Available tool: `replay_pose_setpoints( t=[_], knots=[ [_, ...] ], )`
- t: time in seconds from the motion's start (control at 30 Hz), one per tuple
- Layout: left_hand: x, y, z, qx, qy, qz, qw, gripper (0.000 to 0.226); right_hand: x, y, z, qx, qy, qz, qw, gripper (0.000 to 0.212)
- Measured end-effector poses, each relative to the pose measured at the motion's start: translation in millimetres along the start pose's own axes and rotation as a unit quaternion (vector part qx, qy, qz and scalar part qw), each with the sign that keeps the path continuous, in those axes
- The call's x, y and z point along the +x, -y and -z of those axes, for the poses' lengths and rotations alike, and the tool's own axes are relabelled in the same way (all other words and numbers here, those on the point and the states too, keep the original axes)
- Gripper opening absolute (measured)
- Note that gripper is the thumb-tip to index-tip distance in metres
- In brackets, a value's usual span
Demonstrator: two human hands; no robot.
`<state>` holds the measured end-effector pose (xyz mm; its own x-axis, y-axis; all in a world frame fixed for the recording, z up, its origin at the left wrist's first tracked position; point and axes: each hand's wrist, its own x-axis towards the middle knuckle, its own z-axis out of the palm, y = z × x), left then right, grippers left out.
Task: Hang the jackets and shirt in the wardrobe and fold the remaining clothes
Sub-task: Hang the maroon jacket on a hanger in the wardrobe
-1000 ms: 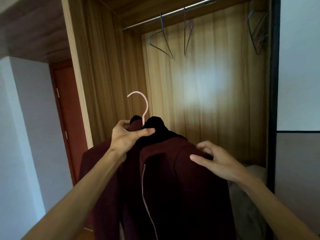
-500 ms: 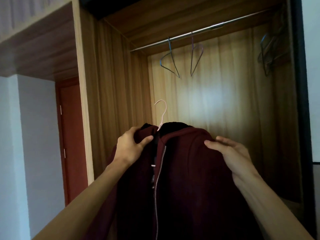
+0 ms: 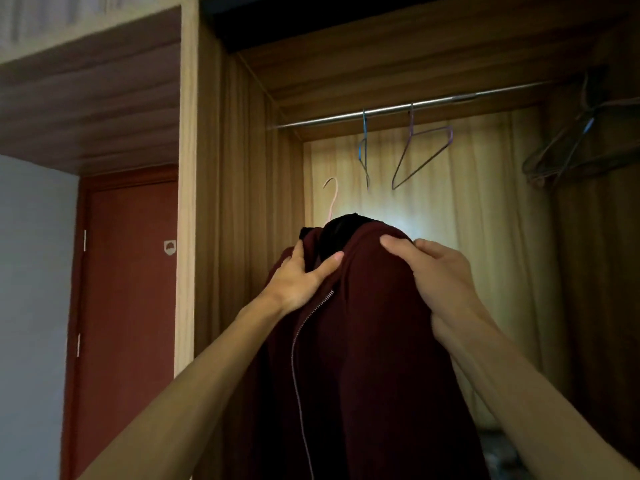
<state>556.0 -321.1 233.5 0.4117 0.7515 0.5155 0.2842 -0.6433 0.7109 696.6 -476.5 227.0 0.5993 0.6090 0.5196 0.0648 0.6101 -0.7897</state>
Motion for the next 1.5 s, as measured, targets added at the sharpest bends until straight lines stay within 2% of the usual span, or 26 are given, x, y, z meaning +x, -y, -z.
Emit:
replay_pose_setpoints(
  t=[0.1,0.13,0.27,0.33,0.37,0.47,0.53,0.6,0.7,0.8,0.87,1.1,1.3,1.5],
  knots=[
    [21.5,14.3,13.0,0.054,-0.025,-0.024,0.998,0.093,14.8,-6.2,-38.5,-0.019,-0.012,0.024,0.999,0.052],
    [27.7,18.5,15.7,0.06,-0.031,-0.018,0.998,0.089,21.8,-7.5,-48.8,-0.012,-0.015,0.028,0.999,0.05],
    [52.6,32.5,22.6,0.027,-0.027,0.033,0.999,0.106,56.6,-7.6,-87.0,0.017,-0.03,0.039,0.999,0.034],
    [70.6,43.2,22.1,0.014,-0.035,0.032,0.999,0.103,77.2,-9.4,-106.3,0.001,-0.027,0.064,0.998,0.019],
    [80.1,48.1,20.7,0.006,-0.051,0.022,0.998,0.098,88.2,-10.7,-114.9,-0.001,-0.026,0.076,0.997,0.015],
    [107.4,52.9,17.8,-0.011,-0.13,-0.049,0.99,0.088,123.3,-13.0,-136.2,-0.007,-0.022,0.116,0.993,0.027],
    [121.7,47.8,19.1,-0.057,-0.196,-0.112,0.973,0.078,146.9,-16.8,-147.5,-0.02,-0.015,0.146,0.989,0.035],
    [133.0,35.8,22.4,-0.13,-0.229,-0.178,0.948,0.065,169.7,-21.4,-157.7,-0.035,-0.011,0.17,0.985,0.036],
    [160.6,18.8,26.7,-0.128,-0.189,-0.244,0.942,0.062,200.5,-24.8,-170.9,-0.041,-0.021,0.205,0.978,0.031],
    [194.6,17.5,25.1,-0.031,-0.142,-0.254,0.956,0.073,225.4,-23.5,-181.4,-0.038,-0.033,0.251,0.967,0.033],
    [215.6,20.6,23.4,0.006,-0.137,-0.269,0.953,0.071,241.0,-21.6,-186.3,-0.055,-0.035,0.278,0.958,0.034],
    [264.2,3.2,26.9,0.037,-0.151,-0.273,0.949,0.064,285.4,-4.8,-200.6,-0.098,-0.042,0.342,0.934,0.035],
    [299.4,-7.9,39.5,0.008,-0.149,-0.259,0.954,0.063,315.4,10.4,-221.8,-0.135,-0.059,0.309,0.94,0.04],
    [314.0,15.1,34.6,0.003,-0.143,-0.243,0.959,0.065,325.1,-3.8,-234.1,-0.202,-0.031,0.261,0.943,0.011]
  ],
)
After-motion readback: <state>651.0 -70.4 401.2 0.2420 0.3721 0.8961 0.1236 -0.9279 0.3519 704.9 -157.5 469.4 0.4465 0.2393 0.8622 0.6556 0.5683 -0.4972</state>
